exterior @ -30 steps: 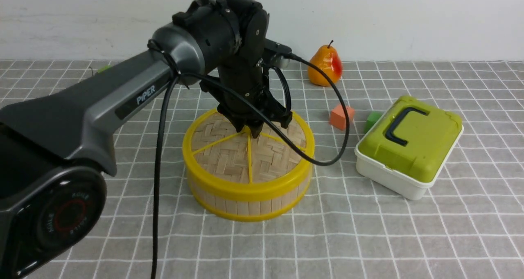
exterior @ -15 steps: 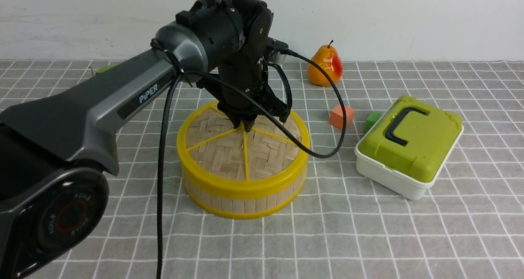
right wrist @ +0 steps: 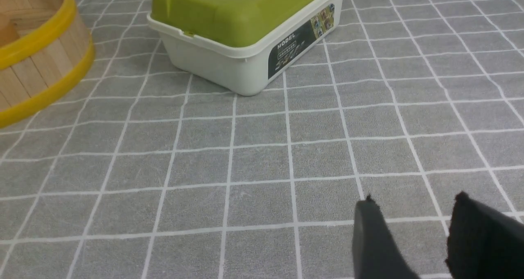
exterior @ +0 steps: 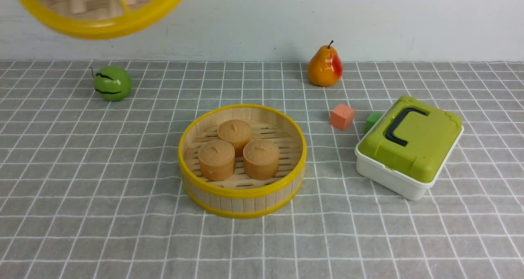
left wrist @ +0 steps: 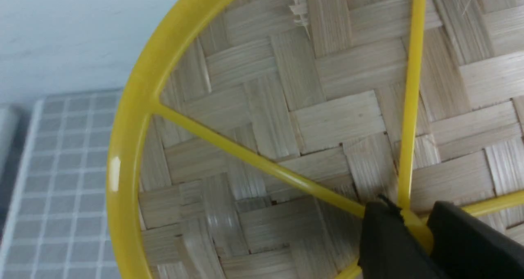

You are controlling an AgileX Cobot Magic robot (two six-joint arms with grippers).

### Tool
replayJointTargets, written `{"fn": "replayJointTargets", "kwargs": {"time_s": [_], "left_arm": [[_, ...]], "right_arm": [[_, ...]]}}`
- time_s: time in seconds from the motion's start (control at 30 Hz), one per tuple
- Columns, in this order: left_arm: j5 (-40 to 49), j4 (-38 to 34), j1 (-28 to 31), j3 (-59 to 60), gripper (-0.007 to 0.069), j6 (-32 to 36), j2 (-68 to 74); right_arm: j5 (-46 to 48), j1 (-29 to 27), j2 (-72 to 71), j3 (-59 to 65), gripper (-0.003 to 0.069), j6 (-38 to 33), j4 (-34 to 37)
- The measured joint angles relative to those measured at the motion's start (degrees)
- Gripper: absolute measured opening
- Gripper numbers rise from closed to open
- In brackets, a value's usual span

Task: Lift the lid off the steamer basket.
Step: Use the left arm to place the steamer lid on the table

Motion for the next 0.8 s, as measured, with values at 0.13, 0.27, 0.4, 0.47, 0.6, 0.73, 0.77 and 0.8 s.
{"fn": "replayJointTargets", "kwargs": {"time_s": [0.13,0.27,0.4,0.47,0.6,0.73,0.77,0.8], "left_arm": [[-1.2,-4.0,9.7,13.7,0.0111,-2.6,0.0],[-11.5,-8.9,13.5,28.0,0.0111,-3.2,2.8],[-22.1,-10.9,13.8,37.5,0.0111,-3.2,7.9],[-25.6,-11.8,13.8,38.9,0.0111,-3.2,10.7],[-29.5,-13.6,13.8,39.2,0.0111,-3.2,15.6],[-31.0,-15.4,13.8,39.2,0.016,-3.2,18.0],[-31.1,-16.1,13.8,39.2,0.02,-3.2,18.0],[-31.1,-17.3,13.9,39.1,0.0259,-3.2,18.0]], "right_arm": [[0.0,0.0,0.0,0.0,0.0242,0.0,0.0],[0.0,0.0,0.0,0.0,0.0242,0.0,0.0],[0.0,0.0,0.0,0.0,0.0242,0.0,0.0],[0.0,0.0,0.0,0.0,0.0242,0.0,0.0],[0.0,0.0,0.0,0.0,0.0242,0.0,0.0],[0.0,0.0,0.0,0.0,0.0242,0.0,0.0],[0.0,0.0,0.0,0.0,0.0242,0.0,0.0],[0.0,0.0,0.0,0.0,0.0242,0.0,0.0]]}}
